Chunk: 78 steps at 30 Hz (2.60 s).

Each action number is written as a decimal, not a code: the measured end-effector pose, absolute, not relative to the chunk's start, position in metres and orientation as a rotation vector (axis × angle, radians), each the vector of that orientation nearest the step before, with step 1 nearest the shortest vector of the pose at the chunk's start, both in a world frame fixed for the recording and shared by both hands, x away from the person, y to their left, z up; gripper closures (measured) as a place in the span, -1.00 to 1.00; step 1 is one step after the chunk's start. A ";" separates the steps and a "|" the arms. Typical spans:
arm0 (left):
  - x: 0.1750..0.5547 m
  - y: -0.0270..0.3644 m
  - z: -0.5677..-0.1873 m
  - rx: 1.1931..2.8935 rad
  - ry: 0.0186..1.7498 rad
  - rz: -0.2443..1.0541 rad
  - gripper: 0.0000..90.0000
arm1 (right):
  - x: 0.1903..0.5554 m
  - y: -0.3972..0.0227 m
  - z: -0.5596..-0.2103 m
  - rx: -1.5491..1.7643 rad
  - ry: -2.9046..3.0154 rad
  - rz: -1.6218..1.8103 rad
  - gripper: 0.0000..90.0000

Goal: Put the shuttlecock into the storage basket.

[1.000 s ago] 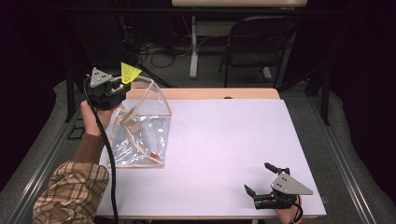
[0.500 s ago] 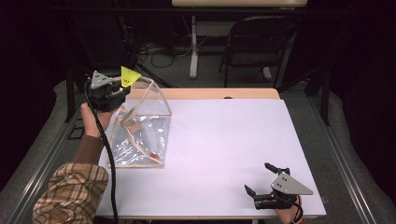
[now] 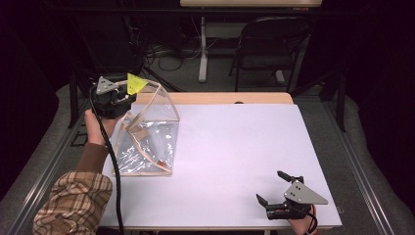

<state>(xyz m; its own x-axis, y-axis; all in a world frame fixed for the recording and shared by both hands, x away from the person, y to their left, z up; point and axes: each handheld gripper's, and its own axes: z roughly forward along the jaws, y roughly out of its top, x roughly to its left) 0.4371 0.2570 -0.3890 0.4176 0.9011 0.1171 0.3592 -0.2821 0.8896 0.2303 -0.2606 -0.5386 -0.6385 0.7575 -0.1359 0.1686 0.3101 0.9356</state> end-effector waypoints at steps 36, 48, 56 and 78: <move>0.453 0.252 -0.408 1.962 1.108 0.711 0.44 | 0.230 -0.260 -0.539 0.817 2.012 1.329 -1.00; 0.459 0.250 -0.411 2.004 1.124 0.669 0.44 | 0.230 -0.260 -0.539 0.818 2.014 1.329 -1.00; 0.462 0.251 -0.414 2.028 1.132 0.641 0.44 | 0.231 -0.260 -0.539 0.816 2.015 1.325 -1.00; 0.464 0.256 -0.413 2.032 1.147 0.609 -0.17 | 0.231 -0.260 -0.539 0.817 2.016 1.324 -1.00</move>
<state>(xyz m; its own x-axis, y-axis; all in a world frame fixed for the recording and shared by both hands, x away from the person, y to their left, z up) 0.4636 0.2564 -0.4128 0.4938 0.8679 0.0541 0.5312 -0.3503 0.7714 0.2306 -0.2599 -0.5388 -0.6398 0.7558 -0.1391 0.1725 0.3176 0.9324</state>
